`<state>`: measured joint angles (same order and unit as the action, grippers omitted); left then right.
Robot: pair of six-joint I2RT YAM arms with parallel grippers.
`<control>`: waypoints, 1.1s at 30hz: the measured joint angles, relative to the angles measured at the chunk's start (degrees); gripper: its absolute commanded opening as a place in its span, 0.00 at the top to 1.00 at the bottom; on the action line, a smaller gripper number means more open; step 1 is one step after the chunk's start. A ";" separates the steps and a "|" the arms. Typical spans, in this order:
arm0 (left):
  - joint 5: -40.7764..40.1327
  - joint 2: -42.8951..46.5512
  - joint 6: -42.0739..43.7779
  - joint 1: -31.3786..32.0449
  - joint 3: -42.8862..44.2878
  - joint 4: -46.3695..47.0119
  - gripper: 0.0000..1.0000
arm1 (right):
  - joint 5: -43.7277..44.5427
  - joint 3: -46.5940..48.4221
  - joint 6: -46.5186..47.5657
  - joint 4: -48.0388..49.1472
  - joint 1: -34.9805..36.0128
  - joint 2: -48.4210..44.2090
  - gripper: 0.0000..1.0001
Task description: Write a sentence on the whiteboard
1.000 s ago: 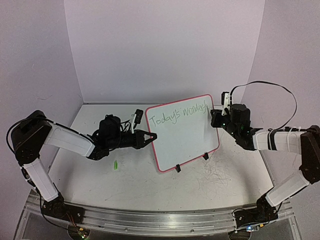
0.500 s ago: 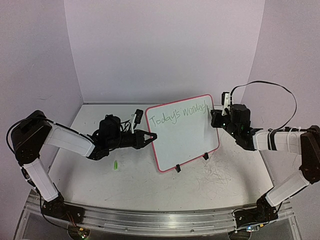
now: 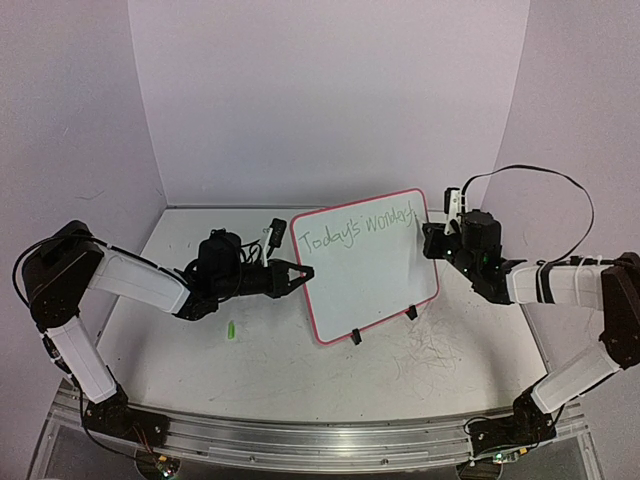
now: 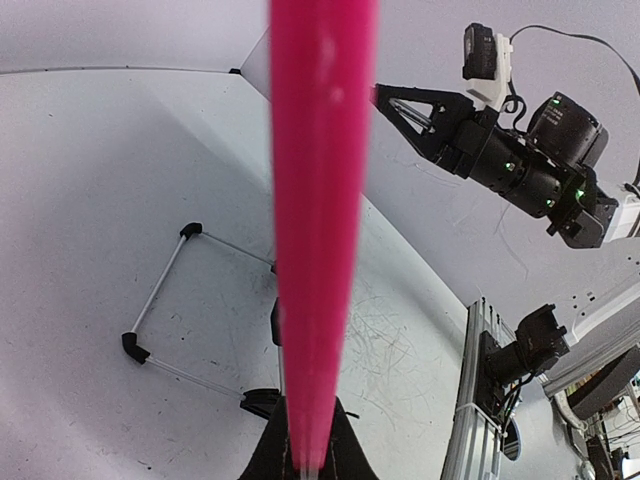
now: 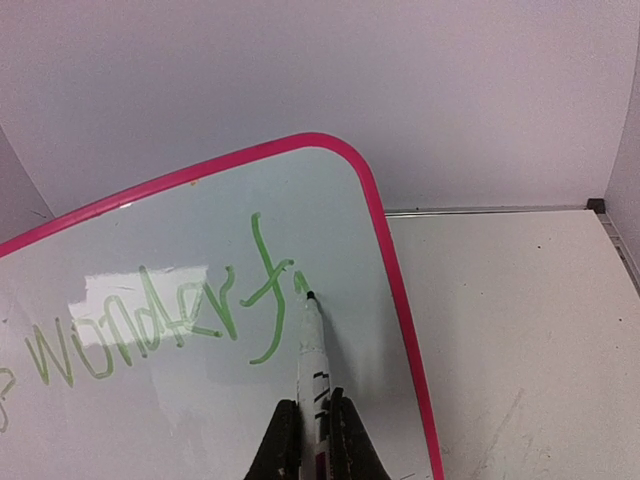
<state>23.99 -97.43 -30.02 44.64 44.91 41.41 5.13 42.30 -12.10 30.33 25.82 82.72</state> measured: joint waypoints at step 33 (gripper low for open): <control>-0.02 0.09 0.04 0.00 -0.04 -0.02 1.00 | 1.74 -0.11 -0.44 0.03 -0.11 0.21 1.00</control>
<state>23.97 -97.34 -29.98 44.64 44.86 41.39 6.87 42.19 -12.53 30.35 25.71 82.93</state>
